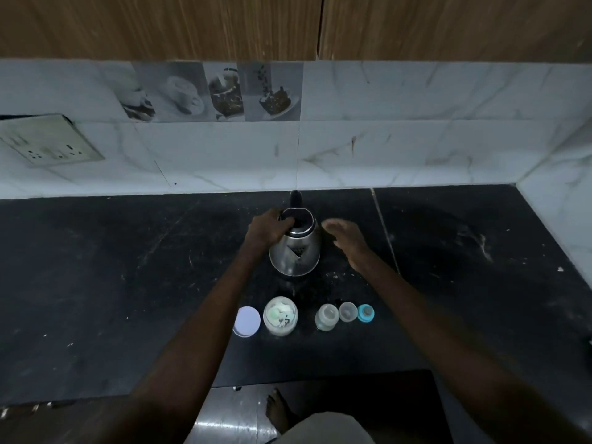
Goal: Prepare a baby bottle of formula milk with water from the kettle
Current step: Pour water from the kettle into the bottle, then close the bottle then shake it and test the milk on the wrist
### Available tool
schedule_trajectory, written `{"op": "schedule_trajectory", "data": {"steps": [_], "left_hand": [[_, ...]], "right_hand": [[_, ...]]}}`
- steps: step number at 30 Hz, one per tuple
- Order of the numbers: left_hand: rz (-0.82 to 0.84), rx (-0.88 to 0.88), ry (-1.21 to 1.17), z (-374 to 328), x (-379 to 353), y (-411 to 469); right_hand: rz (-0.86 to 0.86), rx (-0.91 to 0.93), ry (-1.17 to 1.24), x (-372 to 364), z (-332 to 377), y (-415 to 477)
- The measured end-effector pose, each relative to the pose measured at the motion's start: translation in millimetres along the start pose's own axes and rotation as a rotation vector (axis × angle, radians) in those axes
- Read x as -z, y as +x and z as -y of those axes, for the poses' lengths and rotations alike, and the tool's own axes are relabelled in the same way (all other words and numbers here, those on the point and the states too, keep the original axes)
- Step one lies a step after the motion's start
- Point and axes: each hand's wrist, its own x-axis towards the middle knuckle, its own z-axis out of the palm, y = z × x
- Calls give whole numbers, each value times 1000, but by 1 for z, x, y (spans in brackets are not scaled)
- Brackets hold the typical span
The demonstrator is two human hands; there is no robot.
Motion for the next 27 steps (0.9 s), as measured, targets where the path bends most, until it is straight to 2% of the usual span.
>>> {"op": "schedule_trajectory", "data": {"steps": [2,5,9,14,18,24,27], "left_hand": [[-21,-4,-56,-2,0,-5],[-65,-12,-126,-6,-1,-14],[-94,0,-140,-10,-3,-13],[-91,33,-144,-12,-1,-2],[-95,56,-143,-11,2,8],[-203,80,-211,-23,-6,-9],[-171,72,-306,-26,-10,-9]], "right_hand": [[-83,-75,-175,28,-42,-13],[-87,-166,-586,66,-102,-43],[43,-72,-673,78,-137,-79],[127,23,-1057,62,-143,-90],[154,22,-1131,60,-152,-94],[174,58,-1157,67,-171,-89],[160,105,-1152,70,-178,-86]]}}
